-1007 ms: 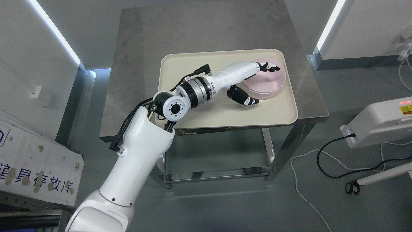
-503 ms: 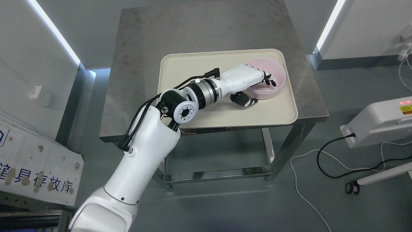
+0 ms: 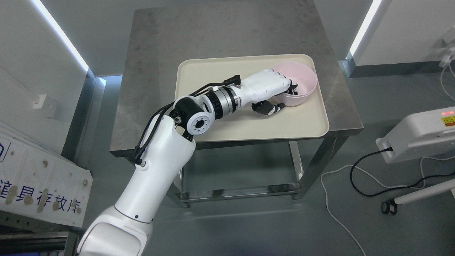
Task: Stack pink IKEA bowls on left shelf middle
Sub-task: 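Grasp the stacked pink bowls at the rim with the left hand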
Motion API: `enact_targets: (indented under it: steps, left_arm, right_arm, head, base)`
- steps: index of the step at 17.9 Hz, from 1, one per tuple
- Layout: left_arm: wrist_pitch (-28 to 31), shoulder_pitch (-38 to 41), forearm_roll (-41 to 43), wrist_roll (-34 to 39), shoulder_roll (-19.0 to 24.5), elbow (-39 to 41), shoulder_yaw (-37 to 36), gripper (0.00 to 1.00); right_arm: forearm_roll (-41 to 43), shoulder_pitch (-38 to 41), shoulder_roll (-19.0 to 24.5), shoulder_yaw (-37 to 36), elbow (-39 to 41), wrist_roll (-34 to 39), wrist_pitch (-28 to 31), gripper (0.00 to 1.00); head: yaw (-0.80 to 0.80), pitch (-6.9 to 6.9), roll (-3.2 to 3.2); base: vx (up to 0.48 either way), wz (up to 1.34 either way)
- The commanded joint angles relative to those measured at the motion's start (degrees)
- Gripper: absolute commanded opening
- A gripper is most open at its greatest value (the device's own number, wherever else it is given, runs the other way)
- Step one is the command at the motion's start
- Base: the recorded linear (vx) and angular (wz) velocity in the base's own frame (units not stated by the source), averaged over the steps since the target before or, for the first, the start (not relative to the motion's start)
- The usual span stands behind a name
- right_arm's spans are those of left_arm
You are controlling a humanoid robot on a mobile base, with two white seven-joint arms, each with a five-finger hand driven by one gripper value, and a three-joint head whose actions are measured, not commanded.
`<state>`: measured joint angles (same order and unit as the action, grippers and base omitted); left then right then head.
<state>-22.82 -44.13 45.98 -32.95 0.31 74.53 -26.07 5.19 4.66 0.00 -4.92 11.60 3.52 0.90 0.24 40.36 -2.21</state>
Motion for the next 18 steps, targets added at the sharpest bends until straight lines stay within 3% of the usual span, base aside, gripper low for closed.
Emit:
enact_targets:
  steps: [1, 11, 18]
  left_arm:
    - [-7.0, 0.3, -2.2, -0.5, 0.7, -1.1, 14.0, 0.06]
    - [-21.9, 12.3, -17.0, -7.0, 0.7, 13.4, 29.8, 0.07]
    - [-22.2, 22.5, -24.4, -11.8, 0.7, 16.3, 37.6, 0.07]
  right_arm:
    - [0.0, 0.0, -1.0, 0.0, 0.0, -0.1, 0.0, 1.0]
    - [0.0, 0.0, -1.0, 0.0, 0.0, -0.1, 0.0, 1.0]
    - [0.0, 0.0, -1.0, 0.0, 0.0, -0.1, 0.0, 1.0]
  head:
    - [0.0, 0.0, 0.0]
    - [0.0, 0.0, 0.0]
    - [0.0, 0.0, 0.0]
  base:
    - [0.0, 0.0]
    - [0.0, 0.0]
    - [-0.037, -0.09]
